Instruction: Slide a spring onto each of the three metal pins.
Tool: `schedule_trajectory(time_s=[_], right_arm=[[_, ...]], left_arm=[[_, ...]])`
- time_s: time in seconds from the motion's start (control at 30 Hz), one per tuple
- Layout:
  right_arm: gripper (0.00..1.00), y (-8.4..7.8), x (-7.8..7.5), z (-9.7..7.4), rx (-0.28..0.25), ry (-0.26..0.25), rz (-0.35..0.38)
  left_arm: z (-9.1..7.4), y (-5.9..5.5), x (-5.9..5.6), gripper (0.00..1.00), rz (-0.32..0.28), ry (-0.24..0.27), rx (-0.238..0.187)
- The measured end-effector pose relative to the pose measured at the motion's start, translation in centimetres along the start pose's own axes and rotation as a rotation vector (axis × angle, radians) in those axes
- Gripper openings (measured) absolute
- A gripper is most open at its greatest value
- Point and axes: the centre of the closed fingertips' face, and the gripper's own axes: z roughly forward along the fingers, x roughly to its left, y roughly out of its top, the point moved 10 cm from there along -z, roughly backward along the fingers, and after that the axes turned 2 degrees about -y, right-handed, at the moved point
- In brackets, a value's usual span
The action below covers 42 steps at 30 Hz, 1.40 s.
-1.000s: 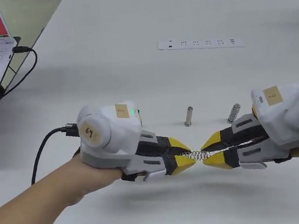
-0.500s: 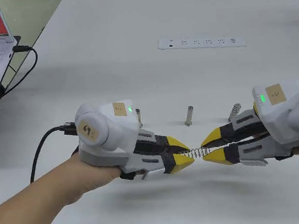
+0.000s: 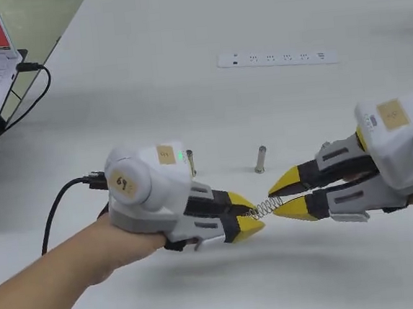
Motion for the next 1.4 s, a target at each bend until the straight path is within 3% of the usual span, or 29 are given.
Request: schedule_trajectory(time_s=[0.17,0.23,0.3,0.4,0.67,1.1,1.4], right_arm=[[0.07,-0.1,-0.3,0.2,-0.041,-0.007,0.02],[0.07,0.2,-0.2,0.2,-0.072,-0.009,0.04],[0.07,0.7,-0.2,0.2,-0.138,-0.022,0.092],[0.07,0.6,-0.2,0.1,-0.138,-0.025,0.084],[0.07,1.3,0.3,0.5,-0.208,-0.049,0.118],[0.08,1.5,0.9,0.9,-0.206,-0.065,0.107],[0.07,1.9,0.9,0.8,-0.182,-0.07,0.064]], left_arm=[[0.0,0.1,0.1,0.02,0.0,0.005,-0.007],[0.0,0.2,0.1,0.02,0.0,0.006,-0.014],[0.1,0.3,-0.1,0.02,-0.002,0.002,-0.026],[0.3,0.5,-0.3,0.02,0.0,0.001,-0.03],[0.3,0.7,-0.6,0.02,0.011,0.0,-0.033],[0.0,0.6,-0.8,0.02,0.027,0.006,-0.015],[0.0,0.6,-0.7,0.02,-0.013,0.007,-0.033]])
